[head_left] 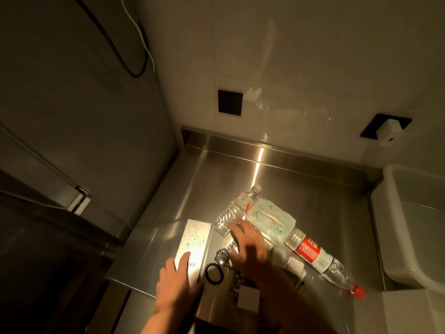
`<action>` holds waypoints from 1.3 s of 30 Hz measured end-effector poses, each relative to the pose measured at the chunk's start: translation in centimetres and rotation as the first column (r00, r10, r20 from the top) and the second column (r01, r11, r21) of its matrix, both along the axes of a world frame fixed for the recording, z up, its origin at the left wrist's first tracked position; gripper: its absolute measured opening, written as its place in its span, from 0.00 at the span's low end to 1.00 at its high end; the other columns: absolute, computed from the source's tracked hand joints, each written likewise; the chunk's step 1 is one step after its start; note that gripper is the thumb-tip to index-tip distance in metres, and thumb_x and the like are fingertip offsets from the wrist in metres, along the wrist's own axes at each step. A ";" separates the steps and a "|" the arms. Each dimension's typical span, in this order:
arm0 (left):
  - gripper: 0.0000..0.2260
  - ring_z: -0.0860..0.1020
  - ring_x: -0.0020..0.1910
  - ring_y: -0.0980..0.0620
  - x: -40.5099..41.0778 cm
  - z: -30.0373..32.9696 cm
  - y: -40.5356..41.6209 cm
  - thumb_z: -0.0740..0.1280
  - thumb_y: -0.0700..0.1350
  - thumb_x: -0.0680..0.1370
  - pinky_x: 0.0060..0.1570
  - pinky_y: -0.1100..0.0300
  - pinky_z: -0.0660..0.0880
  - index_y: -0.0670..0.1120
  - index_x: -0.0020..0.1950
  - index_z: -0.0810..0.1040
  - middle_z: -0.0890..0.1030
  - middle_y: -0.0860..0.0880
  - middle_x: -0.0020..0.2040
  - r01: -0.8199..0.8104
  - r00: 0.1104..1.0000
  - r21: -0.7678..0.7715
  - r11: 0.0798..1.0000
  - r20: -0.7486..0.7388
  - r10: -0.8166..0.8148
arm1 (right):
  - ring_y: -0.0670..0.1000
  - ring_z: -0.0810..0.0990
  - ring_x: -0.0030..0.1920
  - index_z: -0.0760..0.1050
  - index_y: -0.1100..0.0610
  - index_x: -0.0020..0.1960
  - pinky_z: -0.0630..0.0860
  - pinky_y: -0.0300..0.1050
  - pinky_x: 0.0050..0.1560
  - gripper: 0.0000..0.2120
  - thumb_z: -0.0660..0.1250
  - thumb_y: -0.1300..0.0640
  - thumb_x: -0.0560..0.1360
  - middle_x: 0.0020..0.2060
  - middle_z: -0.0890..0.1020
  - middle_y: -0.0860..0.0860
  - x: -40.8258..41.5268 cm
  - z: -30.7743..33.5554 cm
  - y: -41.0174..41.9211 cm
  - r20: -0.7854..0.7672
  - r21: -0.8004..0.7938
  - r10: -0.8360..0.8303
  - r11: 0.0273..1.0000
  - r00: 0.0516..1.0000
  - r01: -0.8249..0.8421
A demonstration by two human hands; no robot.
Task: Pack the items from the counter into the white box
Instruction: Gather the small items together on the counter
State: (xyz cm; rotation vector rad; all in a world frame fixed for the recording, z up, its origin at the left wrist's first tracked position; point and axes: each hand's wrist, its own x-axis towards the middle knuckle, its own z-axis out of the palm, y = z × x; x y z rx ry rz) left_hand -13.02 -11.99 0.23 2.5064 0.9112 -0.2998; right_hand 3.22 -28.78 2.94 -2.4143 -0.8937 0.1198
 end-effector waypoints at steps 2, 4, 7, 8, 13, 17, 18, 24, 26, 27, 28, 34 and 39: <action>0.40 0.67 0.60 0.47 -0.5 0.1 -0.9 0.66 0.70 0.68 0.56 0.51 0.73 0.61 0.75 0.57 0.63 0.51 0.65 -0.010 1.000 -0.001 1.000 0.016 0.010 | 0.53 0.65 0.73 0.63 0.46 0.76 0.68 0.59 0.68 0.37 0.64 0.52 0.67 0.74 0.66 0.52 0.0 -0.1 -0.5 -0.098 -0.099 0.008 0.995 0.995 -0.017; 0.42 0.67 0.61 0.48 -0.8 0.0 -1.8 0.65 0.74 0.66 0.57 0.52 0.73 0.61 0.76 0.56 0.63 0.51 0.66 -0.010 1.000 -0.012 1.000 0.023 0.010 | 0.55 0.63 0.74 0.60 0.46 0.77 0.66 0.61 0.70 0.38 0.62 0.49 0.67 0.75 0.65 0.52 -0.1 0.1 -1.1 -0.183 -0.098 0.015 0.995 0.983 -0.034; 0.46 0.64 0.63 0.49 -1.1 -0.4 -2.9 0.65 0.76 0.64 0.60 0.53 0.73 0.62 0.76 0.54 0.61 0.52 0.68 -0.034 0.999 -0.057 0.998 0.012 0.035 | 0.53 0.58 0.77 0.60 0.46 0.77 0.59 0.58 0.75 0.36 0.63 0.53 0.70 0.77 0.61 0.51 -0.8 0.6 -2.1 -0.206 -0.135 -0.001 0.990 0.979 -0.027; 0.47 0.64 0.64 0.49 -1.1 -0.5 -3.3 0.65 0.77 0.63 0.60 0.53 0.72 0.62 0.76 0.53 0.60 0.52 0.68 -0.048 0.999 -0.056 0.997 0.002 0.048 | 0.52 0.57 0.77 0.59 0.45 0.77 0.58 0.56 0.76 0.36 0.63 0.56 0.71 0.77 0.60 0.49 -1.0 0.7 -2.5 -0.197 -0.159 -0.012 0.987 0.980 -0.019; 0.41 0.66 0.65 0.48 -1.0 0.0 -4.2 0.64 0.75 0.66 0.57 0.49 0.77 0.59 0.74 0.59 0.60 0.51 0.72 -0.019 0.999 0.076 0.997 0.036 0.017 | 0.51 0.55 0.78 0.57 0.44 0.78 0.54 0.52 0.77 0.33 0.63 0.55 0.75 0.78 0.58 0.48 -1.3 1.1 -4.4 -0.185 -0.220 -0.047 0.975 0.982 0.005; 0.31 0.67 0.68 0.47 -0.7 1.3 -4.5 0.69 0.67 0.69 0.60 0.46 0.75 0.55 0.67 0.69 0.65 0.51 0.72 0.094 0.977 0.187 0.978 0.173 -0.127 | 0.51 0.53 0.78 0.59 0.46 0.78 0.53 0.50 0.77 0.33 0.65 0.52 0.75 0.78 0.57 0.48 -1.5 1.0 -6.9 -0.201 -0.254 -0.044 0.967 0.979 -0.009; 0.28 0.68 0.67 0.47 -0.3 1.6 -4.7 0.70 0.64 0.70 0.62 0.49 0.73 0.54 0.66 0.71 0.67 0.51 0.70 0.150 0.955 0.199 0.968 0.223 -0.194 | 0.51 0.54 0.78 0.59 0.46 0.78 0.53 0.50 0.77 0.33 0.66 0.52 0.74 0.78 0.57 0.48 -1.6 0.8 -7.5 -0.216 -0.256 -0.043 0.967 0.975 -0.014; 0.27 0.68 0.69 0.54 2.8 2.6 -7.1 0.69 0.60 0.74 0.69 0.59 0.67 0.54 0.70 0.71 0.69 0.55 0.70 0.383 0.867 0.043 0.923 0.328 -0.375 | 0.50 0.55 0.78 0.58 0.42 0.77 0.57 0.51 0.77 0.34 0.66 0.52 0.74 0.78 0.57 0.46 -2.2 -1.0 -10.9 -0.249 -0.225 -0.124 0.972 0.960 0.067; 0.27 0.68 0.68 0.56 3.5 2.6 -7.9 0.67 0.62 0.73 0.67 0.62 0.65 0.56 0.70 0.70 0.69 0.57 0.69 0.444 0.842 0.026 0.895 0.328 -0.428 | 0.50 0.55 0.78 0.57 0.41 0.78 0.55 0.49 0.77 0.35 0.66 0.53 0.74 0.79 0.56 0.45 -2.7 -1.3 -11.7 -0.262 -0.235 -0.154 0.968 0.953 0.092; 0.27 0.67 0.68 0.56 3.8 2.7 -8.2 0.67 0.62 0.73 0.67 0.63 0.64 0.57 0.71 0.68 0.68 0.58 0.69 0.481 0.827 0.022 0.876 0.319 -0.462 | 0.50 0.56 0.78 0.57 0.40 0.78 0.55 0.48 0.76 0.36 0.67 0.53 0.73 0.79 0.56 0.45 -3.2 -1.4 -12.1 -0.255 -0.239 -0.168 0.965 0.952 0.106; 0.28 0.67 0.68 0.56 3.9 2.6 -8.4 0.67 0.62 0.72 0.68 0.63 0.64 0.58 0.71 0.67 0.67 0.58 0.70 0.511 0.816 0.012 0.859 0.308 -0.490 | 0.50 0.59 0.76 0.58 0.40 0.77 0.58 0.47 0.75 0.37 0.68 0.54 0.73 0.78 0.59 0.45 -3.8 -1.6 -12.5 -0.227 -0.240 -0.175 0.964 0.958 0.119; 0.30 0.64 0.69 0.62 3.3 1.5 -9.1 0.68 0.63 0.72 0.69 0.64 0.62 0.64 0.72 0.64 0.63 0.64 0.71 0.561 0.793 -0.036 0.827 0.311 -0.524 | 0.54 0.78 0.63 0.71 0.49 0.71 0.79 0.47 0.59 0.30 0.67 0.55 0.69 0.65 0.77 0.53 -6.4 -1.9 -15.0 -0.139 -0.115 -0.212 0.974 0.967 0.197; 0.26 0.64 0.68 0.63 3.9 0.9 -10.8 0.67 0.61 0.72 0.68 0.64 0.62 0.64 0.70 0.67 0.64 0.65 0.69 0.625 0.750 -0.043 0.779 0.310 -0.584 | 0.58 0.68 0.73 0.71 0.53 0.72 0.68 0.56 0.71 0.28 0.67 0.49 0.72 0.71 0.71 0.54 -6.7 -2.4 -16.5 -0.130 -0.187 -0.215 0.964 0.968 0.189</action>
